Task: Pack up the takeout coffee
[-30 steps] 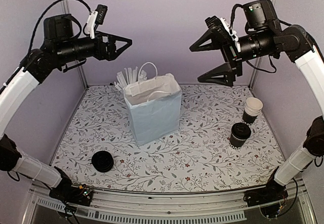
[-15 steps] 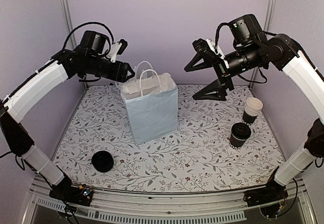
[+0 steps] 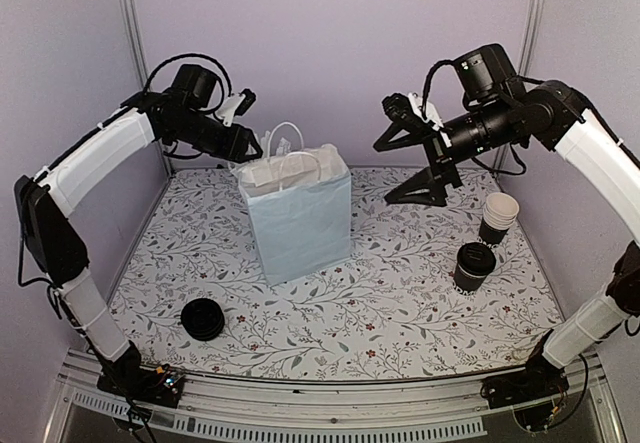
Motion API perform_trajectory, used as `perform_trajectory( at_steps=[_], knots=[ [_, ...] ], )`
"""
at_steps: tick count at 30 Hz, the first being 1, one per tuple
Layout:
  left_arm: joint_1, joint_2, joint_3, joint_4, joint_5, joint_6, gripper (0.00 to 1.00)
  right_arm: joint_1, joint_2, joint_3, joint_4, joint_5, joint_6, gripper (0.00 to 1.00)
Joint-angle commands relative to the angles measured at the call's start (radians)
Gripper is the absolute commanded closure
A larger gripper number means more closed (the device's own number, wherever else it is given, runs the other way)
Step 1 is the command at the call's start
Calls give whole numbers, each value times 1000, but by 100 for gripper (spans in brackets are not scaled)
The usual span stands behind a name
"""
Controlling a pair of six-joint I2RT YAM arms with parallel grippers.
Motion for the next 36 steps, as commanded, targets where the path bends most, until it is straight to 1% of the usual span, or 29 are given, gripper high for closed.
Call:
perform_trajectory(
  at_steps=[1,6,8,10,14,15,17,18,22,25,27,29,31,33,34,36],
  knots=[
    [0,28,9,-23,83,45,50,-80,-34,-47,54,5,24,1],
    [-1,39,-17,16,32,47,66,-194,-50,-142,101,-4,60,1],
    [-8,31,-40,46,46,77,74,-250,-58,-183,106,-9,73,1],
    [-19,23,-53,65,57,99,79,-307,-60,-218,101,-9,90,2],
    [-38,30,-58,71,58,119,83,-432,-72,-289,106,-50,119,3],
    [-44,33,-56,72,57,123,86,-453,-81,-310,115,-54,123,4],
    [-65,36,-48,71,45,135,97,-482,-106,-354,137,-47,132,4],
    [-81,32,-46,71,33,143,99,-494,-118,-375,149,-35,135,4],
    [-196,-46,-93,103,-18,205,100,-541,-159,-458,164,3,156,4],
    [-313,-142,-191,156,-60,247,100,-561,-171,-488,135,3,165,4],
    [-391,-205,-290,204,-132,255,100,-561,-183,-515,130,20,152,4],
    [-450,-255,-356,237,-155,236,100,-564,-203,-569,165,69,143,3],
    [-497,-285,-384,240,-154,195,100,-570,-220,-612,190,124,134,3],
    [-539,-312,-396,231,-144,157,100,-613,-190,-600,151,106,121,5],
    [-560,-325,-402,230,-145,143,100,-630,-148,-587,126,85,116,5],
    [-596,-354,-425,238,-146,118,100,-644,-112,-550,78,59,91,6]
  ],
)
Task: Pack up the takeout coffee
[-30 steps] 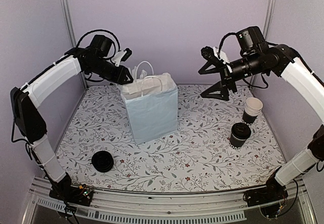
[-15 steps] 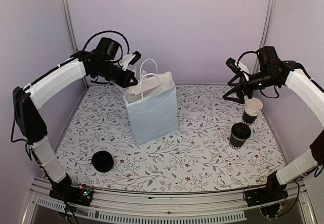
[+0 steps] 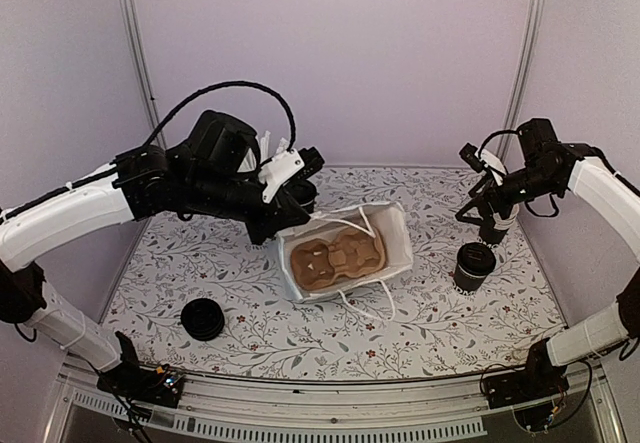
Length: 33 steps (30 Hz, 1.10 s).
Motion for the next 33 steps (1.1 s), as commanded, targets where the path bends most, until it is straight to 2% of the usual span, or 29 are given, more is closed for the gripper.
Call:
perform_trajectory(
  at_steps=[1,6,10,12,14,16,18,22,25,29,33],
  knots=[
    [-70,-66,-52,54,-33,-75,100,-44,68,66,-85,-33,-48,5],
    [-111,-136,-159,160,-46,-107,100,-44,31,92,-153,-116,-106,3],
    [-114,-132,-181,209,-37,-89,100,-45,-27,91,-169,-165,-137,2],
    [-115,-116,-179,219,-44,-68,100,-44,-42,135,-197,-209,-155,5],
    [-116,-90,-153,216,-36,-64,100,-44,-42,187,-231,-256,-171,12],
    [-119,-60,-104,208,-14,-85,100,-43,-25,230,-269,-291,-193,19],
    [-148,-24,-18,186,-15,-125,100,-22,-9,269,-311,-290,-226,22],
    [-184,85,116,98,-65,-211,100,146,33,465,-460,-242,-297,30],
    [-185,172,130,73,-66,-222,100,328,37,548,-471,-90,-321,34],
    [-209,239,166,79,-56,-260,100,486,25,554,-485,41,-356,44],
    [-223,269,200,48,-106,-295,100,560,-26,508,-485,109,-362,44]
  ],
)
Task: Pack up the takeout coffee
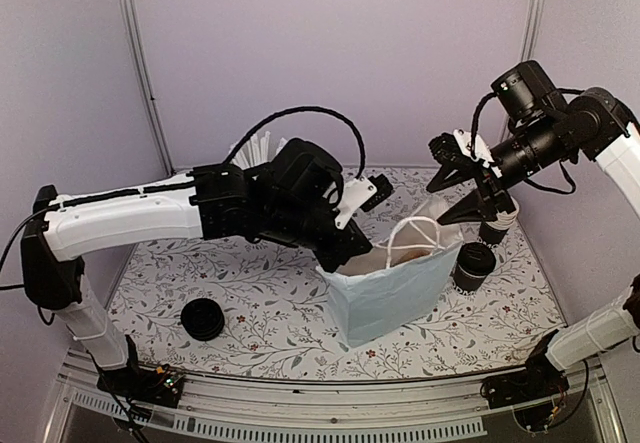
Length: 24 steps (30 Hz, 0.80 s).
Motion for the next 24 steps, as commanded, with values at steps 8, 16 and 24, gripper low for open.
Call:
perform_trajectory(
  at_steps=[8,16,24],
  knots=[
    [-54,-67,177,-218,-197,-40,100,82,-50,19,-33,115,-37,44],
    [-95,-78,258,-289,-155,-92,100,82,-36,104,21,135,59,50],
    [-77,-110,303,-321,-169,-70,100,56,-16,200,80,213,117,50]
  ],
)
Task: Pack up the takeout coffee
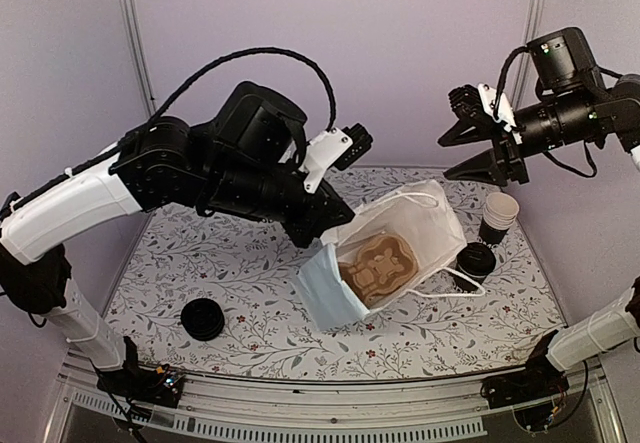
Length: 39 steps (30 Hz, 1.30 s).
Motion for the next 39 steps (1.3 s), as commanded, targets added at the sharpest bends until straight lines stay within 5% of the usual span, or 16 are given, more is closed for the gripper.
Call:
perform_trajectory(
  at_steps=[1,9,16,34,39],
  knots=[
    [29,-34,57,-28,12,2,100,-27,16,54,41,59,52,50],
    [309,-38,63,-38,344,-121,100,-156,56,37,92,55,40,50],
    [453,59,-196,83,590,-122,100,-226,71,-54,156,-21,58,49],
    [455,-38,55,25,555,-107,100,-226,58,-84,163,-45,64,46],
    [329,-52,13,27,447,31,100,-226,57,-103,178,-29,64,46]
  ],
)
